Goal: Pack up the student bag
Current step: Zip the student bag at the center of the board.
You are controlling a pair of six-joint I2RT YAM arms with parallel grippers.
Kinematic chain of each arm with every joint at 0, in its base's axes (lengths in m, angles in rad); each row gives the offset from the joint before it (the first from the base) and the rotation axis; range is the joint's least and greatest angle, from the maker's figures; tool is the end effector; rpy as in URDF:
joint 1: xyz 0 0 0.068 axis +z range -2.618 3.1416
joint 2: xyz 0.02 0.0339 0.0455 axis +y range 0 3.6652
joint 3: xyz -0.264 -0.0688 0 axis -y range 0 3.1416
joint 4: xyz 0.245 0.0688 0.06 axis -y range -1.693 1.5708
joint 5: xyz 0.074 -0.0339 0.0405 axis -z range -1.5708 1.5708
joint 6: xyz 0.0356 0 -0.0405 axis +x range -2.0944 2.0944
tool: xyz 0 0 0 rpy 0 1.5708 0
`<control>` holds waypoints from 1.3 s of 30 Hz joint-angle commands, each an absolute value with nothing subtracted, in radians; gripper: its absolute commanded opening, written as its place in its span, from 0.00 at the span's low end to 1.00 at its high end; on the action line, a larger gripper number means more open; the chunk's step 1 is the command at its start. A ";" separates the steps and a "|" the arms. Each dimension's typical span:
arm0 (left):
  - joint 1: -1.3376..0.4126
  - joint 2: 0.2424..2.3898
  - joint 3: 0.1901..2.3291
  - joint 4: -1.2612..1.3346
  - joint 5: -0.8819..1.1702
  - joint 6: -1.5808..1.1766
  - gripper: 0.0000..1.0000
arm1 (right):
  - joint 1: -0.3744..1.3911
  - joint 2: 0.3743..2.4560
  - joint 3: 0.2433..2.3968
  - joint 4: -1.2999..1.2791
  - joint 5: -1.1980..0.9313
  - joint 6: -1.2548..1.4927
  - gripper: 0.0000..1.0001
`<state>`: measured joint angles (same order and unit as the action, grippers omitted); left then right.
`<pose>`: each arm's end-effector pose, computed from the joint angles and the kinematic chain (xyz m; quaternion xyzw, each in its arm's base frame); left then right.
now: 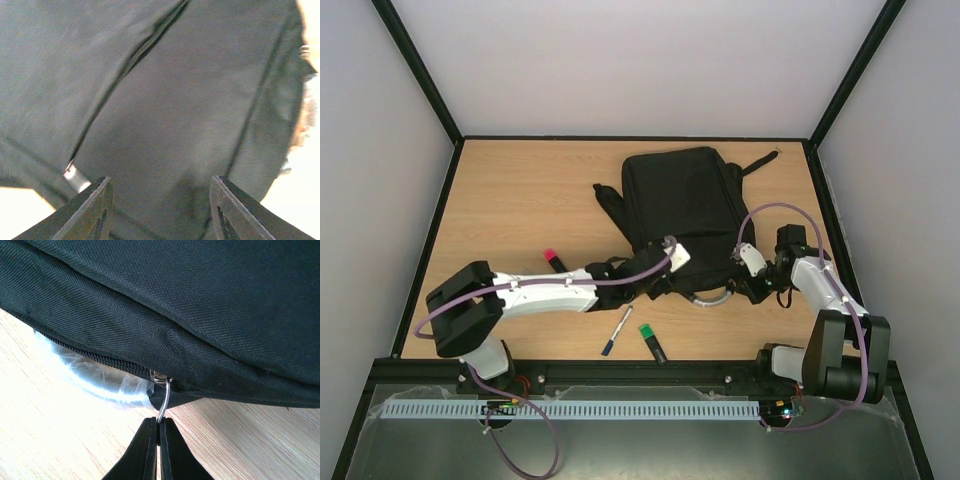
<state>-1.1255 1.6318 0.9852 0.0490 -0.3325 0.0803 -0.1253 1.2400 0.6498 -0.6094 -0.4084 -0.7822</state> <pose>0.1642 -0.3170 0.2167 0.4306 0.7619 -0.1034 0.4726 0.2100 -0.0122 0.1773 -0.3459 0.8989 0.0999 0.2498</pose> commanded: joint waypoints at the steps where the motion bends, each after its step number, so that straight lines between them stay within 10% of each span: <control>1: -1.029 1.560 0.992 -0.114 -0.354 -0.233 0.57 | -0.132 1.246 0.657 -0.667 -0.429 -0.789 0.01; 13: -0.852 1.527 0.942 -0.138 0.123 -0.769 0.66 | -0.132 1.245 0.658 -0.655 -0.446 -0.776 0.01; 25: -0.881 1.591 0.958 -0.207 0.105 -0.845 0.65 | -0.132 1.241 0.640 -0.640 -0.457 -0.764 0.01; 31: -0.888 1.653 0.985 -0.161 0.184 -0.840 0.51 | -0.132 1.254 0.649 -0.634 -0.470 -0.750 0.01; 39: -0.895 1.656 1.013 -0.117 0.192 -0.793 0.08 | -0.132 1.266 0.654 -0.643 -0.464 -0.753 0.01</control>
